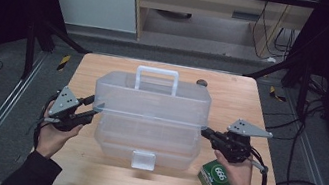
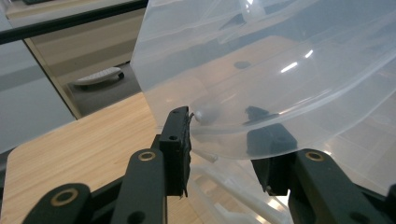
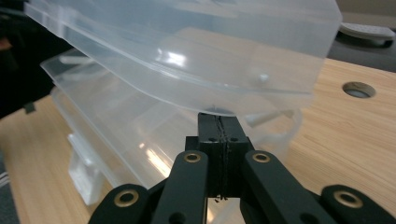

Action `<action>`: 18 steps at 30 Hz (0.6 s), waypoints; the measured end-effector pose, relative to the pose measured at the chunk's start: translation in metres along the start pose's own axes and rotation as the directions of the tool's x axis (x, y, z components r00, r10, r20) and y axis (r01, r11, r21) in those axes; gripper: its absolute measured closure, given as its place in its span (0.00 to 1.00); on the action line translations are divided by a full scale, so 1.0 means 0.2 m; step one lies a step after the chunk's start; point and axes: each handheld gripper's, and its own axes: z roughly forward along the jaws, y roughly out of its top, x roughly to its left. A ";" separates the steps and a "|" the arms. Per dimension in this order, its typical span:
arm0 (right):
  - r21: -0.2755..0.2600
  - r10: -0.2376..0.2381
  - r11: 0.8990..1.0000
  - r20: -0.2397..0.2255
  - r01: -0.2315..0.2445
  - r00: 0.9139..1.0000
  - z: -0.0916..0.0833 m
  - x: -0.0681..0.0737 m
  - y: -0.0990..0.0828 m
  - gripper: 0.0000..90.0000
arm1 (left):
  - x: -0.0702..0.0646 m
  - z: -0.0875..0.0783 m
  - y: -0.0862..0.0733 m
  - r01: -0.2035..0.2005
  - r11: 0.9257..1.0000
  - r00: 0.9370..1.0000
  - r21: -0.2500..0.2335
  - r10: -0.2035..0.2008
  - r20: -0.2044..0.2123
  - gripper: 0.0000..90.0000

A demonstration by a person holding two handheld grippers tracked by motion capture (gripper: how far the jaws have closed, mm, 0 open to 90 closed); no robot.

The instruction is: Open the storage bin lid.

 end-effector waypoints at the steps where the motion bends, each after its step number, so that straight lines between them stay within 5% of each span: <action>1: 0.014 -0.001 1.000 0.015 0.000 1.000 0.00 0.00 0.00 0.99 | 0.00 0.00 0.00 0.000 1.000 1.000 0.001 0.000 0.002 0.66; 10: 0.118 0.014 0.993 0.096 -0.025 0.995 0.04 -0.04 -0.08 0.87 | 0.00 0.00 0.00 0.004 1.000 1.000 0.004 -0.004 0.000 0.67; 18: 0.196 0.028 0.980 0.092 -0.046 0.995 0.10 -0.04 -0.14 0.80 | 0.00 0.00 0.00 0.009 1.000 1.000 0.007 -0.009 0.004 0.66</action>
